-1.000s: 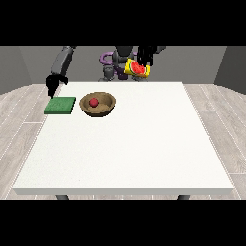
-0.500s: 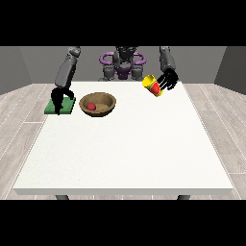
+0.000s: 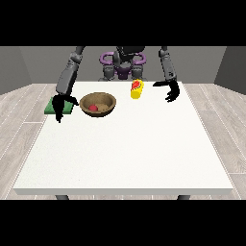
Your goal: Pick the cup and pour the ball into the bowl, then pick the bowl and place it on the pad
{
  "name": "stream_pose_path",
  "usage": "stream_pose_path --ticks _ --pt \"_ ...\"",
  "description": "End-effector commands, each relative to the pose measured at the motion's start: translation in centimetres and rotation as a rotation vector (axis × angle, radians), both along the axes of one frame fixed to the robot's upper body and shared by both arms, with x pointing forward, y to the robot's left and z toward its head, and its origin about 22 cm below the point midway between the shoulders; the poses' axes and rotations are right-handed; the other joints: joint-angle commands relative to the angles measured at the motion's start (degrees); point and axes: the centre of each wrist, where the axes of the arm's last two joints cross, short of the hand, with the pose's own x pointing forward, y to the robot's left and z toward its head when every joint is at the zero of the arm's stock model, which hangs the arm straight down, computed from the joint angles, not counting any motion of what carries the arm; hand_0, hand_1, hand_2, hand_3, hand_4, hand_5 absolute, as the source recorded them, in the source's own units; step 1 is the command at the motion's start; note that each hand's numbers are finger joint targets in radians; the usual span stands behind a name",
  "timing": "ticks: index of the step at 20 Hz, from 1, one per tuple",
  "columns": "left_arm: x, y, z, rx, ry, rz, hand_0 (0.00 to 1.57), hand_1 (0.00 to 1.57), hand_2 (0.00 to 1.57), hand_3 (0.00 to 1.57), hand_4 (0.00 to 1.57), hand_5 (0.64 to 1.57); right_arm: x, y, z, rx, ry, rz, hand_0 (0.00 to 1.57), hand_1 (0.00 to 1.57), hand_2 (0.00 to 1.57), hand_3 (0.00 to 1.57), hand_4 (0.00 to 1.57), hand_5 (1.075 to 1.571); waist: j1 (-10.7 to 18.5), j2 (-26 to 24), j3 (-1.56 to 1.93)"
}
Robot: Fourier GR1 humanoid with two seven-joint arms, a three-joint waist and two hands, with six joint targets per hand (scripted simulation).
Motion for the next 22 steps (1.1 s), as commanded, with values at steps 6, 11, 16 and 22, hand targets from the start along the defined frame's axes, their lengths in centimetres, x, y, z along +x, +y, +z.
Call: stream_pose_path --ticks 6,11,16,22 --pt "1.1 3.0 1.2 -0.120 0.059 -0.045 0.00 0.00 0.00 0.00 0.00 0.654 4.0 6.3 -1.7 0.055 0.068 0.069 0.00 0.00 0.00 0.00 0.00 1.569 -2.28 -1.27 0.91" --pt "-0.9 2.9 -2.4 -0.137 0.156 0.027 0.00 0.00 0.00 0.00 0.00 0.687 3.3 7.1 -3.5 0.115 0.170 0.125 0.00 0.00 0.00 0.00 0.00 1.571 -6.07 -8.46 0.88" --pt "-3.7 6.7 -9.3 -0.186 0.359 0.177 0.00 0.00 0.00 0.00 0.00 0.664 5.7 10.7 -1.8 0.067 0.310 0.208 0.00 0.00 0.00 0.00 0.00 1.570 -13.52 -20.15 0.77" --pt "-2.5 5.1 -5.6 -0.168 0.277 0.081 0.00 0.00 0.00 0.00 0.00 0.694 4.5 13.8 -6.2 0.138 0.328 0.185 0.00 0.00 0.00 0.00 0.00 1.570 -10.04 -16.05 0.91"
